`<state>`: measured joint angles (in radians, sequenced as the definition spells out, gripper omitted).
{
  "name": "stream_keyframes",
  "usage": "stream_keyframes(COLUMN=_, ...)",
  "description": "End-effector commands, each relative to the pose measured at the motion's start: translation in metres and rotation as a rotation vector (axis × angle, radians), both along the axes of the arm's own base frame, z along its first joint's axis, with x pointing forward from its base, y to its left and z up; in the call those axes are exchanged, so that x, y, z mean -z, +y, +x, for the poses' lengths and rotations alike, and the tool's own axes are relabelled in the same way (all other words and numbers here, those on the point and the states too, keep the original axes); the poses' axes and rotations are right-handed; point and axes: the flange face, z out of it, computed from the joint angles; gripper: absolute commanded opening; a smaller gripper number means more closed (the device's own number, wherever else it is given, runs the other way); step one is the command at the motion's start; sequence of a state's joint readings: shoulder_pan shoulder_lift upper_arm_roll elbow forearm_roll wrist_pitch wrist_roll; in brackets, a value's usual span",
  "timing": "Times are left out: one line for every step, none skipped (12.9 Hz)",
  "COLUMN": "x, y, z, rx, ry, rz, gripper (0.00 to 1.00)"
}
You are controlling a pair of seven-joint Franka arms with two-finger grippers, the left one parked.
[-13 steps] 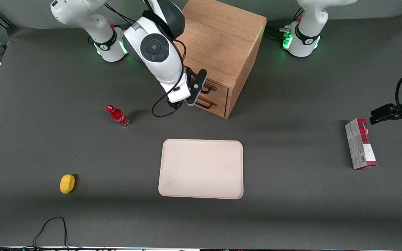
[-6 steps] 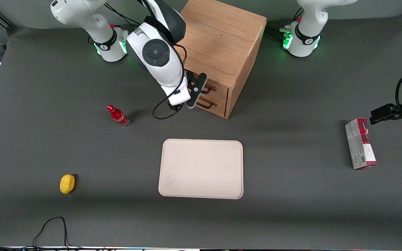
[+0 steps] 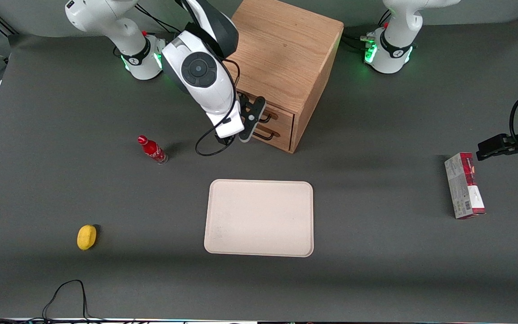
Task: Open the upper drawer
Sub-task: 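Pull the upper drawer outward by its handle with the right gripper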
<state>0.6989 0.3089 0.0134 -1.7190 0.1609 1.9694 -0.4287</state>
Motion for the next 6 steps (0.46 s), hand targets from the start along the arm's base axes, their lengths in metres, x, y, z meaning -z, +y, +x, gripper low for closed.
stream_keyframes(x=0.002, y=-0.005, z=0.028, rx=0.016, ry=-0.029, rz=-0.001, gripper=1.0)
stream_keyframes(x=0.004, y=-0.004, z=0.032, rx=0.021, ry=-0.031, rz=-0.002, gripper=1.0)
stream_keyframes(x=0.005, y=-0.003, z=0.036, rx=0.024, ry=-0.032, rz=0.0, gripper=1.0)
stream_keyframes(x=0.005, y=-0.006, z=0.041, rx=0.031, ry=-0.034, rz=0.0, gripper=1.0)
stream_keyframes(x=0.006, y=-0.01, z=0.048, rx=0.043, ry=-0.035, rz=0.0, gripper=1.0)
stream_keyframes(x=0.005, y=-0.012, z=0.055, rx=0.044, ry=-0.041, rz=0.005, gripper=1.0)
